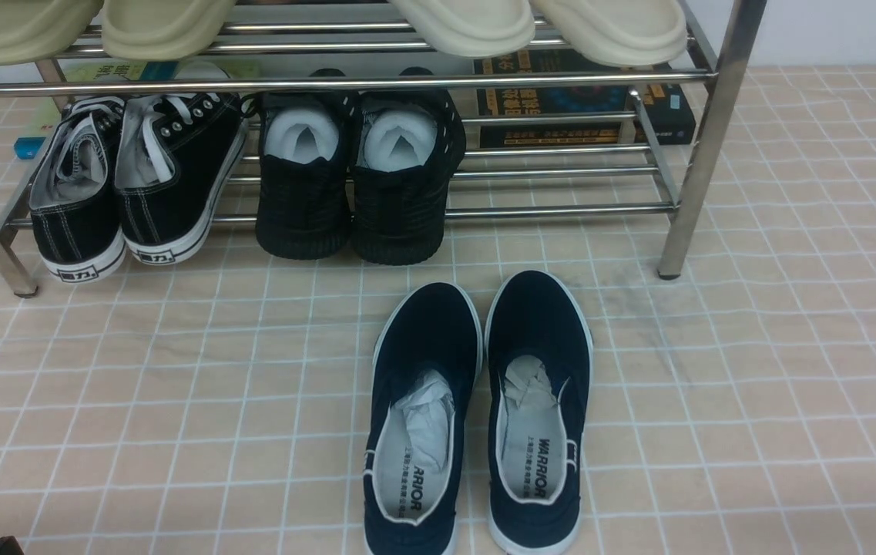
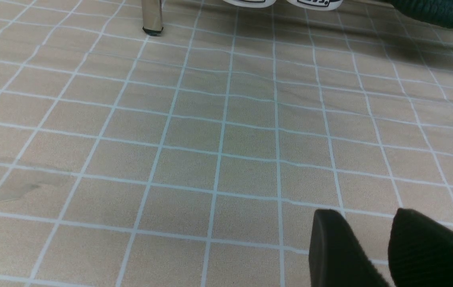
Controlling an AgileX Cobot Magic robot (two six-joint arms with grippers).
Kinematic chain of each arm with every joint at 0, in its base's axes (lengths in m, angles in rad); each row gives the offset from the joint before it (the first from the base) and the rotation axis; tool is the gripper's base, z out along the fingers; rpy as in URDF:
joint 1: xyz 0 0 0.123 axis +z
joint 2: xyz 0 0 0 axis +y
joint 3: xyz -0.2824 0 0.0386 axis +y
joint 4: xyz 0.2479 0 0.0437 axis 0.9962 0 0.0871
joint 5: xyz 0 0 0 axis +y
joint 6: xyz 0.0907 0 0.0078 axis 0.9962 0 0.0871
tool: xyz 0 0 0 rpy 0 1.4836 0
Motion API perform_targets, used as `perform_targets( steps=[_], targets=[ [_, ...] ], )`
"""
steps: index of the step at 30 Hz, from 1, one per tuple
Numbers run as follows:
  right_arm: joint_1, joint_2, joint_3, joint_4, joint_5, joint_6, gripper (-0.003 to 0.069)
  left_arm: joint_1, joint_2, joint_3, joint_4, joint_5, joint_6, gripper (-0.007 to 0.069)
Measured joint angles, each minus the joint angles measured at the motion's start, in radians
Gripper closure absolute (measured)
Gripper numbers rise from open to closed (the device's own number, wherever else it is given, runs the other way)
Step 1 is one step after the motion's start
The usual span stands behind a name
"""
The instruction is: Take the shoes off the shelf from the light coffee tablecloth by hand.
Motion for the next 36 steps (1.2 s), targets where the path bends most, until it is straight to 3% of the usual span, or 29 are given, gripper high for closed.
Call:
perform_targets(
  steps=[36],
  targets=[
    [0.0, 0.0, 0.0, 0.0, 0.0, -0.001, 0.0547, 0.0, 0.0, 0.0, 0.0, 0.0, 0.0, 0.0384]
  ],
)
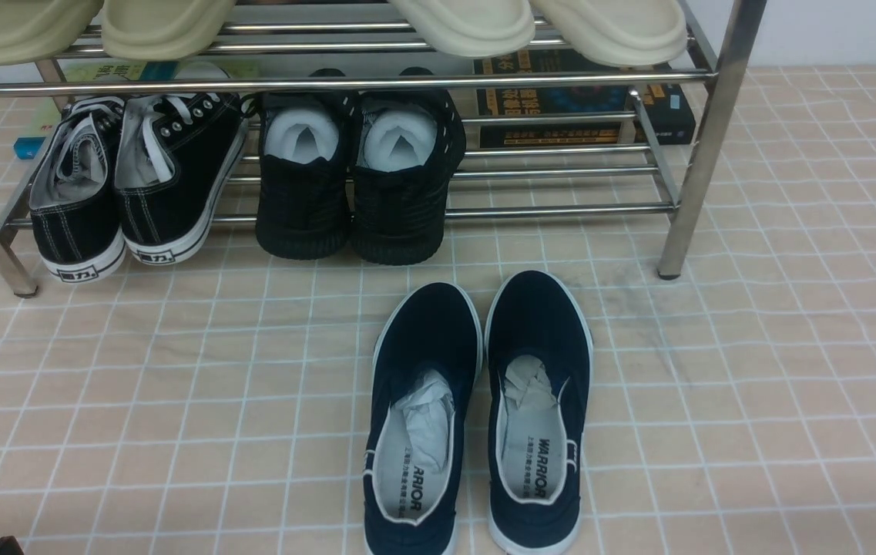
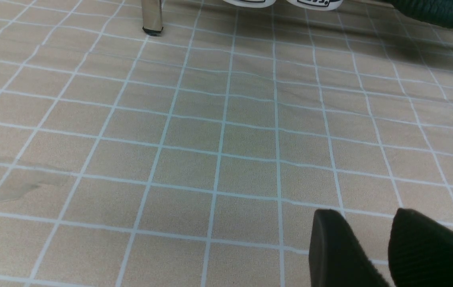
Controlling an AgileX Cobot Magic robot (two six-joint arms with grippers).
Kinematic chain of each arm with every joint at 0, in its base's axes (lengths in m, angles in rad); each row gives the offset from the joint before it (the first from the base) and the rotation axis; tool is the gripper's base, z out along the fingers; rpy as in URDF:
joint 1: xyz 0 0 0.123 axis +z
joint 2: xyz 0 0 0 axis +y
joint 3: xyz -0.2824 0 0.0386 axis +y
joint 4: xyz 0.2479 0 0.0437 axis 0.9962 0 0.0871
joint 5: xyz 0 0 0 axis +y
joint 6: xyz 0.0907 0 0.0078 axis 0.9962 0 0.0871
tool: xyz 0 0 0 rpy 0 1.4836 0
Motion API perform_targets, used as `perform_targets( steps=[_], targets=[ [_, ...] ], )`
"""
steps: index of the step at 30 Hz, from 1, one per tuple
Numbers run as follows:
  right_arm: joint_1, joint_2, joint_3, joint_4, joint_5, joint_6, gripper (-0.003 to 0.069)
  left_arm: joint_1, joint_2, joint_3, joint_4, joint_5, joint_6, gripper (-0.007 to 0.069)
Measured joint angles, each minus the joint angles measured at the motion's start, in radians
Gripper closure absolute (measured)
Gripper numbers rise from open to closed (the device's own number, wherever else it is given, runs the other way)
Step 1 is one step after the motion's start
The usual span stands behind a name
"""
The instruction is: Take the shoes off the shelf from the light coffee tablecloth by hand.
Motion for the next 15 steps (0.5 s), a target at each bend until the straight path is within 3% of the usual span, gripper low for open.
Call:
perform_targets(
  steps=[15],
  targets=[
    [0.0, 0.0, 0.0, 0.0, 0.0, 0.0, 0.0528, 0.0, 0.0, 0.0, 0.0, 0.0, 0.0, 0.0384]
  ],
)
